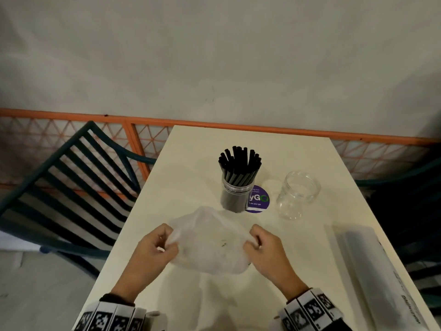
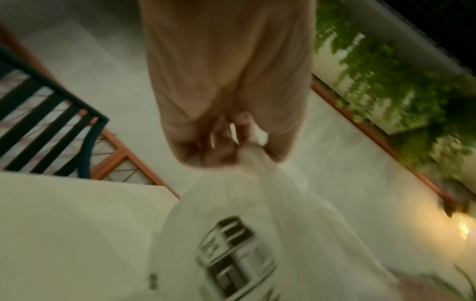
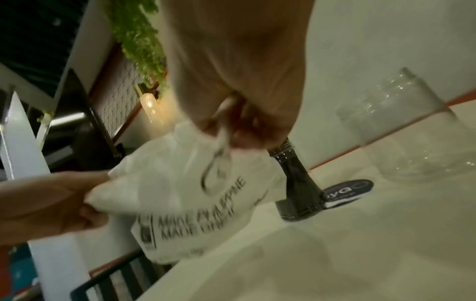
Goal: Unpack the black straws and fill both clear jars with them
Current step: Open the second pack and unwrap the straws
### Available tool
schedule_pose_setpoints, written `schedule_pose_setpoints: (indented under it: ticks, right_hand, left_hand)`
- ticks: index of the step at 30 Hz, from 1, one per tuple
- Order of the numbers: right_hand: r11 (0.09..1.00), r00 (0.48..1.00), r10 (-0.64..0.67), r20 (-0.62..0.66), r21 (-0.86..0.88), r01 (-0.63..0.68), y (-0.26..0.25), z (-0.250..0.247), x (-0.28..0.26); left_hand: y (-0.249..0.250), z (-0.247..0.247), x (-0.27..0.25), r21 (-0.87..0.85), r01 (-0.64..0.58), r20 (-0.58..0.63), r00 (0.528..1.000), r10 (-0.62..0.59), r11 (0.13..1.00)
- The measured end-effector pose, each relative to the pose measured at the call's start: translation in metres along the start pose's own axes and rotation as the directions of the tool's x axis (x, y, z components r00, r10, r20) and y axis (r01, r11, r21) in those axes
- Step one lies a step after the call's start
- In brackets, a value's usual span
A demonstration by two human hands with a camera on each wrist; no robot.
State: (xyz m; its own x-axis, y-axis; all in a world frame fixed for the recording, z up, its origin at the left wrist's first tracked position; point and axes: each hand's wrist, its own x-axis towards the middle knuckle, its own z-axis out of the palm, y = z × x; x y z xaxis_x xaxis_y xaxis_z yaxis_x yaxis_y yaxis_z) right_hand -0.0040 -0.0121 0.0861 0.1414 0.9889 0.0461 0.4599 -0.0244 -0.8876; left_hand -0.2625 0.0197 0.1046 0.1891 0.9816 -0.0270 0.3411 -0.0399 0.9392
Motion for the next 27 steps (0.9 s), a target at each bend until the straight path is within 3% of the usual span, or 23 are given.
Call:
schedule_pose_setpoints:
  ticks: [1,3,5,7,9,11,14,15,17,19,21,23,25,27]
  right_hand:
    - [0.997,0.99,-0.026,-0.138,-0.078,0.015,0.003,0.0,-0.001]
    - [0.976,0.97,0.005,-0.241,-0.21,-0.057,0.007,0.001,-0.006]
    - [0.937,0.986,0.003,-0.164,-0.345,-0.06,0.01,0.006,-0.014]
    - [0.908,0.997,0.033,0.067,-0.419,-0.002,0.012,0.007,-0.023]
    - [0.896,0.931,0.091,0.353,-0.437,0.078,0.012,0.005,-0.033]
    - [0.895,0.887,0.086,0.454,-0.427,0.131,0.004,0.009,-0.038]
    - [0.866,0.893,0.069,0.445,-0.47,0.168,0.002,0.037,-0.037]
    - [0.844,0.895,0.101,0.434,-0.514,0.153,0.009,0.05,-0.034]
    - [0.761,0.911,0.156,0.381,-0.635,0.135,0.027,0.073,-0.031]
    - [0.689,0.891,0.272,0.362,-0.72,0.083,0.043,0.089,-0.031]
    - [0.628,0.878,0.291,0.38,-0.768,0.125,0.057,0.11,-0.03]
    - [0.619,0.874,0.256,0.412,-0.765,0.179,0.059,0.124,-0.029]
    - [0.588,0.839,0.301,0.454,-0.781,0.212,0.057,0.13,-0.021]
    - [0.56,0.818,0.314,0.483,-0.79,0.251,0.059,0.126,-0.016]
  left_hand:
    - [-0.004,-0.002,0.002,0.179,-0.085,-0.096,0.99,0.103,0.98]
    - [-0.009,-0.005,0.003,0.458,-0.156,-0.165,0.953,0.256,0.875]
    - [-0.017,-0.007,0.001,0.559,-0.189,-0.13,0.942,0.311,0.807]
    - [-0.03,-0.008,0.002,0.595,-0.207,-0.073,0.948,0.309,0.777]
    - [-0.044,-0.01,0.001,0.628,-0.224,0.008,0.96,0.281,0.746]
    - [-0.058,-0.011,-0.001,0.66,-0.231,0.081,0.968,0.238,0.715]
    - [-0.073,-0.013,-0.004,0.622,-0.243,0.224,0.966,0.128,0.745]
    - [-0.076,-0.016,-0.004,0.583,-0.254,0.323,0.944,0.067,0.772]
    - [-0.073,-0.021,-0.008,0.533,-0.252,0.512,0.856,-0.071,0.808]
    - [-0.066,-0.019,-0.009,0.539,-0.29,0.548,0.833,-0.069,0.791]
    - [-0.063,-0.005,-0.006,0.602,-0.378,0.475,0.877,0.064,0.703]
    - [-0.058,0.015,-0.004,0.664,-0.462,0.505,0.857,0.103,0.588]
    - [-0.066,0.033,0.001,0.731,-0.506,0.568,0.823,0.003,0.457]
    - [-0.088,0.036,0.006,0.748,-0.538,0.622,0.772,-0.128,0.388]
